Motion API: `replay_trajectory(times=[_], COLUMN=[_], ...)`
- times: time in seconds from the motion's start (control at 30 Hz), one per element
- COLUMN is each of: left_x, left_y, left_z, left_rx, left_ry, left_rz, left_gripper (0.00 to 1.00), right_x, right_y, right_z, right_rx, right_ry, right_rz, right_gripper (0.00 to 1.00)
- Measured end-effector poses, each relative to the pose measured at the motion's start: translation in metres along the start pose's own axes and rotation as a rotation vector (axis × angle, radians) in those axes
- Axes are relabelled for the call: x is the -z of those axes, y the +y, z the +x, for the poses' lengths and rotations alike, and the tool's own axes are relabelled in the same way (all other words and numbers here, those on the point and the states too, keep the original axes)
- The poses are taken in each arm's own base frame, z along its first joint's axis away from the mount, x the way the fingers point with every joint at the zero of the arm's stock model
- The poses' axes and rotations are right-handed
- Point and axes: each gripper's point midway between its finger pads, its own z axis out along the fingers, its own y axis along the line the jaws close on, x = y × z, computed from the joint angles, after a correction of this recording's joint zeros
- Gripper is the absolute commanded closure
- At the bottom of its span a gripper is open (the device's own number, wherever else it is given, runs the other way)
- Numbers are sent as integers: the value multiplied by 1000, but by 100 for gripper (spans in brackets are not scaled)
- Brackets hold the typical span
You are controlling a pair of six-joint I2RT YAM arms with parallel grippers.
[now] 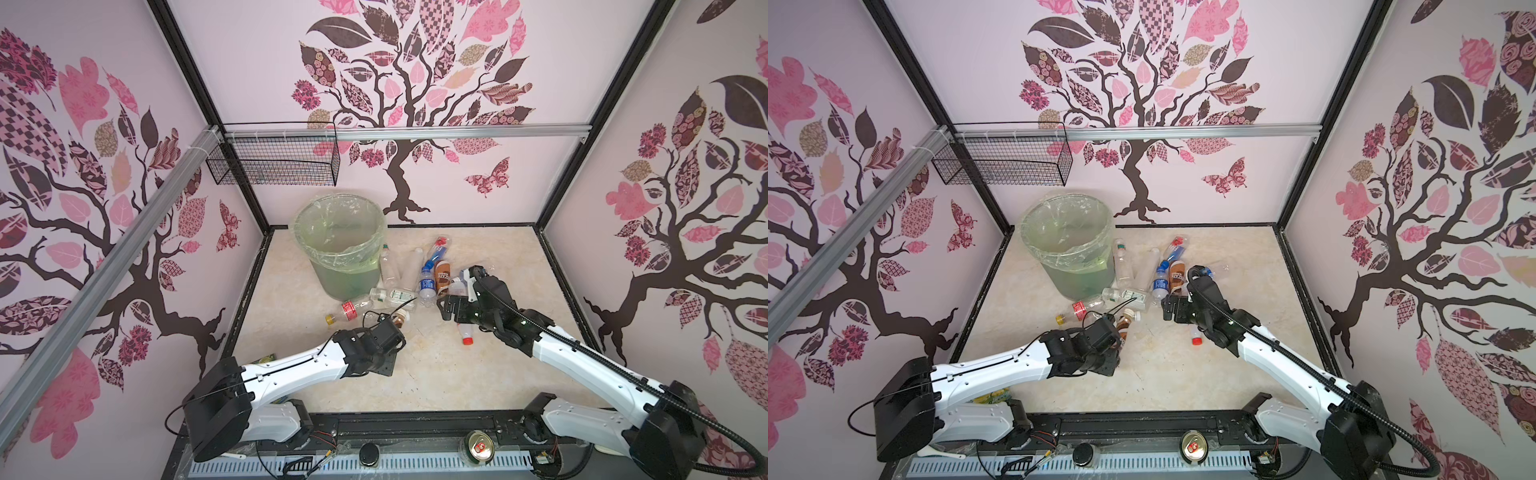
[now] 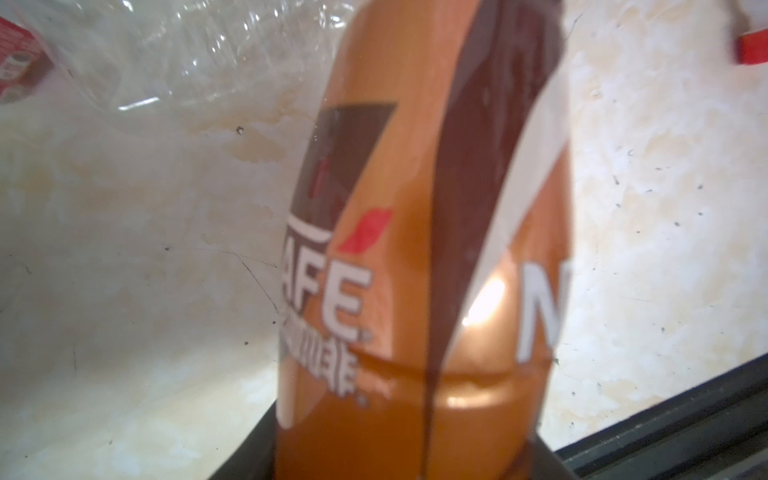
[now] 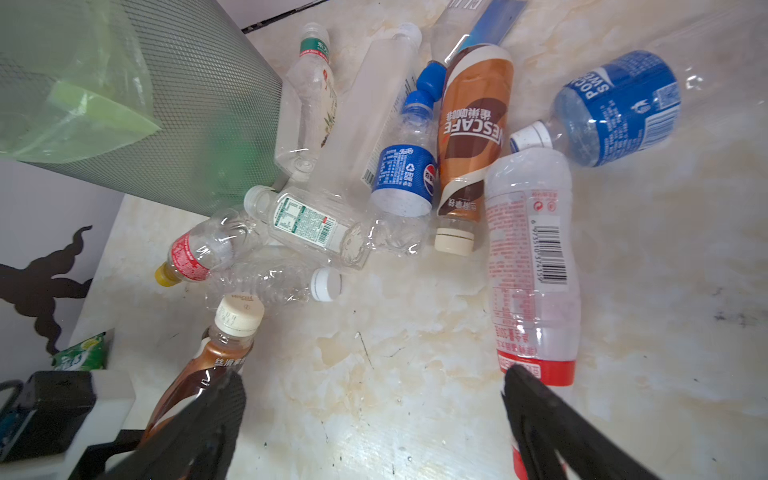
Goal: Throw the plastic bottles in the bin
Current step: 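Lift the Nescafe bottle toward the right gripper while right gripper approaches, then close right gripper on the Nescafe bottle cap while left gripper opens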
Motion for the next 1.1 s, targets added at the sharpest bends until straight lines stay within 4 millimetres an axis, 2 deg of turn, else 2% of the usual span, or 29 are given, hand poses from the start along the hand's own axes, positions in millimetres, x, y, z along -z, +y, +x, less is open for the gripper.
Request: replay_trajectory(times=[0.2, 0.33, 0.67, 0.97, 1.1], left_x=[41, 60, 56, 69, 73], left_y=[-27, -46, -65, -76, -80], left_z=[-47, -75, -87, -99, -100], left_rx=[-5, -1, -35, -33, -22], left_ry=[-175, -265, -259, -293, -300], left_rz=[125, 196, 244, 291, 317], left_gripper=[46, 46, 46, 45, 44], right_x=[11, 15, 6, 5, 6], right_y=[50, 69, 75, 84, 89], right_z=[-37, -49, -43, -44, -47], right_rx=[-77, -112, -140, -174, -179], right_ry=[-41, -45, 7, 13, 6], right_rz=[-174, -244, -273, -324, -351], right_gripper=[0, 4, 15, 39, 55])
